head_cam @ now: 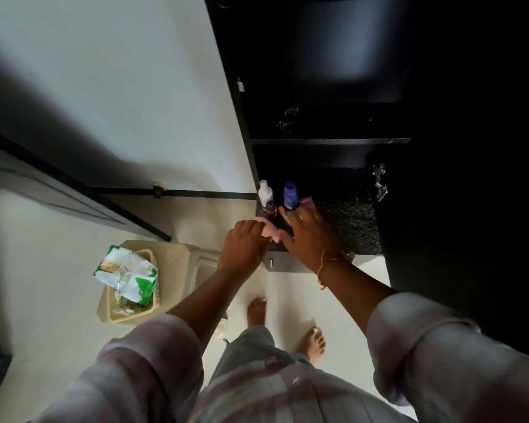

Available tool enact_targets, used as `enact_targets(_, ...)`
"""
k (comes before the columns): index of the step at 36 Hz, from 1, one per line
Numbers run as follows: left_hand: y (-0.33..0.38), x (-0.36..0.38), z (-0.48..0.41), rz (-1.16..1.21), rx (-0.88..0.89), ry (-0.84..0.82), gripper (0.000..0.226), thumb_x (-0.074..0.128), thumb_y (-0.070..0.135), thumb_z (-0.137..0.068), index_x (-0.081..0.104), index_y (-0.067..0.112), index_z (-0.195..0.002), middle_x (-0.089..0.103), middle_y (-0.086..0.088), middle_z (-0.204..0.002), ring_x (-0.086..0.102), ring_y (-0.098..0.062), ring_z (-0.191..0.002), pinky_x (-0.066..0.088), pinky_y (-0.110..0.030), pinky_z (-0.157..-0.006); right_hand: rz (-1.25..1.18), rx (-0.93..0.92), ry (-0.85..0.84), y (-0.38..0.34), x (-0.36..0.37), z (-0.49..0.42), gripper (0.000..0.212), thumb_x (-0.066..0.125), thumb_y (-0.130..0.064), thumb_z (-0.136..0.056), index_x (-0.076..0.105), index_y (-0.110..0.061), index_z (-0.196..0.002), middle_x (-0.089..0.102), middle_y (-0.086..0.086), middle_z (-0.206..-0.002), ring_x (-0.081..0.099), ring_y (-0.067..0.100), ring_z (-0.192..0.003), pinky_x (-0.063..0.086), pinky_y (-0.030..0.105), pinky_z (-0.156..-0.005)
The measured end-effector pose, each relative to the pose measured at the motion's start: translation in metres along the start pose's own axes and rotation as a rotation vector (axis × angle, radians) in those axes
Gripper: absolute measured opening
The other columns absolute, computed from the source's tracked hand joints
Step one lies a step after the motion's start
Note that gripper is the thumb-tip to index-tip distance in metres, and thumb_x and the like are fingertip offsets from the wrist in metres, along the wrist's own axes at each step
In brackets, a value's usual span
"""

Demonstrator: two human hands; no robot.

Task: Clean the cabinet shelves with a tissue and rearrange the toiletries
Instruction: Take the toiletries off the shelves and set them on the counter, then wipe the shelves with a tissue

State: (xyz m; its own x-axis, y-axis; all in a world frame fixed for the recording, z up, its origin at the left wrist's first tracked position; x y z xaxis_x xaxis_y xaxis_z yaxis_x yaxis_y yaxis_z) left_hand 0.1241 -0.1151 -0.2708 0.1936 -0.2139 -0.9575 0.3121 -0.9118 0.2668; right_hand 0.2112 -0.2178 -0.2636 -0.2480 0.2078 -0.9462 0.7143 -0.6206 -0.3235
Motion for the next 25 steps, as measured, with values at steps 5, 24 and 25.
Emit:
enact_targets(5,-0.049,-0.020,0.037,-0.008,-0.174,0.008,0.038,0.062,0.035,-0.091,0.064,0.011,-0.121,0.066,-0.006,-0.116,0.059,-0.027,-0.109,0.049,-0.037,-0.088,0.127,-0.265,-0.027,-0.073,0.008,-0.010,0.042,0.057,-0.048,-0.087,0.064,-0.018,-0.115,0.059,0.008,-0.115,0.054,0.031,-0.108,0.048,0.041,-0.092)
enact_targets(24,-0.324,-0.022,0.240,0.361,-1.130,0.056,0.032,0.061,0.021,-0.089,0.063,0.009,-0.118,0.064,-0.010,-0.120,0.057,-0.028,-0.116,0.046,-0.036,-0.097,0.143,-0.636,-0.570,-0.318,0.163,-0.021,0.061,0.049,-0.048,-0.094,0.036,-0.019,-0.146,0.040,0.011,-0.146,0.042,0.030,-0.131,0.042,0.043,-0.104)
enact_targets(25,-0.335,-0.018,0.247,0.366,-1.147,0.041,0.035,0.061,0.022,-0.090,0.061,0.009,-0.123,0.062,-0.010,-0.125,0.054,-0.027,-0.120,0.044,-0.036,-0.100,0.152,-0.642,-0.576,-0.327,0.170,-0.023,0.061,0.049,-0.048,-0.094,0.037,-0.019,-0.146,0.041,0.011,-0.145,0.043,0.031,-0.131,0.042,0.044,-0.103)
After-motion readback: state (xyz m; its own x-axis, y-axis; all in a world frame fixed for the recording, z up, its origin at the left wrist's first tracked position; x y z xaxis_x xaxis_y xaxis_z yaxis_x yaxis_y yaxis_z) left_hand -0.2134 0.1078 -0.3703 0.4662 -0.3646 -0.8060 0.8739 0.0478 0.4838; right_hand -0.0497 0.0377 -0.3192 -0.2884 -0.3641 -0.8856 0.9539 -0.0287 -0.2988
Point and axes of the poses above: each hand's wrist, its own z-axis away from the middle knuckle, its own x-axis out of the palm, y = z × x, the point moved 10 cm from there along -z, towards the middle knuckle
